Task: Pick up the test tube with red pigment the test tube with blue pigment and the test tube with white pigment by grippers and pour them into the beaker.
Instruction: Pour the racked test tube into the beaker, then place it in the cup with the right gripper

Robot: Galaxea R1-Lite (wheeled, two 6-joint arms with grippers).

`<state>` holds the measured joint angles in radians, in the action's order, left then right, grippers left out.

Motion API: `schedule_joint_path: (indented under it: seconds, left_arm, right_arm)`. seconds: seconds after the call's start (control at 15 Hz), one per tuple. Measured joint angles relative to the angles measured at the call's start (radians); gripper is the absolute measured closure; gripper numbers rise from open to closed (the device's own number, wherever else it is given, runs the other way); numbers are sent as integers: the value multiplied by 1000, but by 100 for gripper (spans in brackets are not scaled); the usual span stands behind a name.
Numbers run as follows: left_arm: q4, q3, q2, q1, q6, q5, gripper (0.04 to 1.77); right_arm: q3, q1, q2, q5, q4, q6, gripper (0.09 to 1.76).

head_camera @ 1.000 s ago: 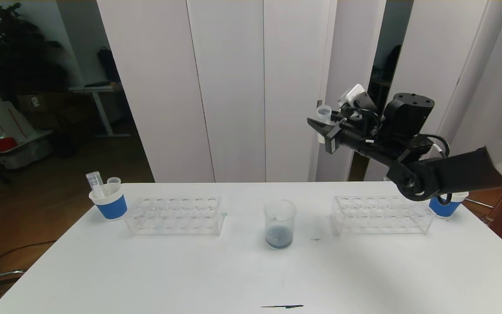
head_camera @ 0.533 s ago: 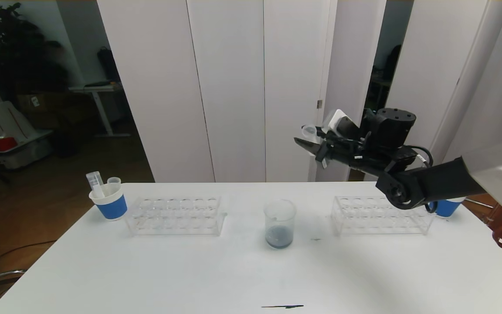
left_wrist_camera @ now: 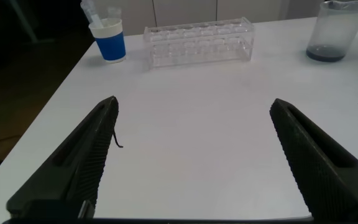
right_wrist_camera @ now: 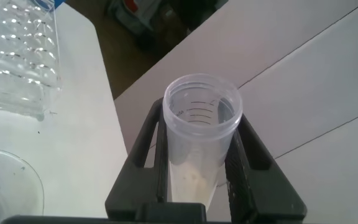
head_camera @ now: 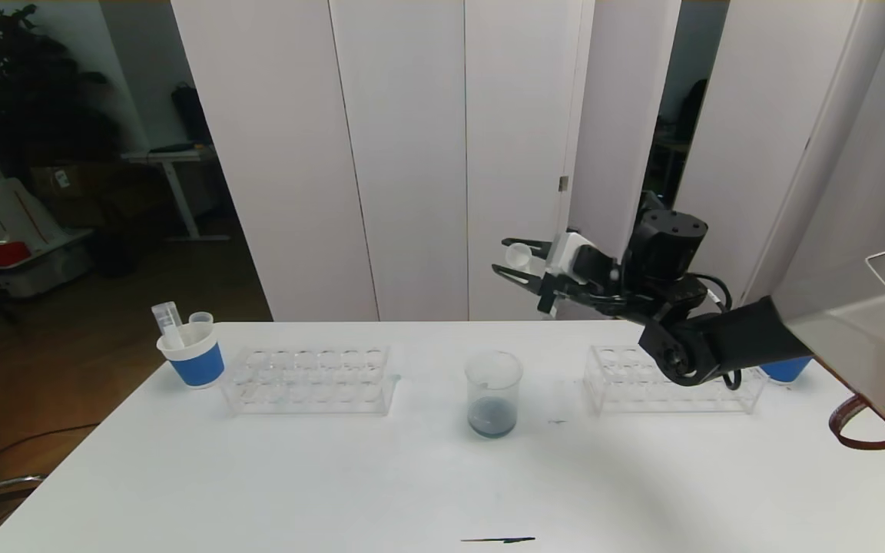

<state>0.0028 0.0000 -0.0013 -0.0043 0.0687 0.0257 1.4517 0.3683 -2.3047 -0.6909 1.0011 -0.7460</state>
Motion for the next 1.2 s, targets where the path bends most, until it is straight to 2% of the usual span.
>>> schedule_joint_path:
  seconds: [0.2,0.47,1.2]
  left_arm:
    - [0,0,0,0,0,0,7]
    - [0,0,0,0,0,0,7]
    - [0,0,0,0,0,0,7]
  right_arm:
    - [0,1,-22,-44,3,-54,126]
    - [9,-12,-50,-111,-3,-243,126]
    - [64,11,-108,-120,7,-486,126]
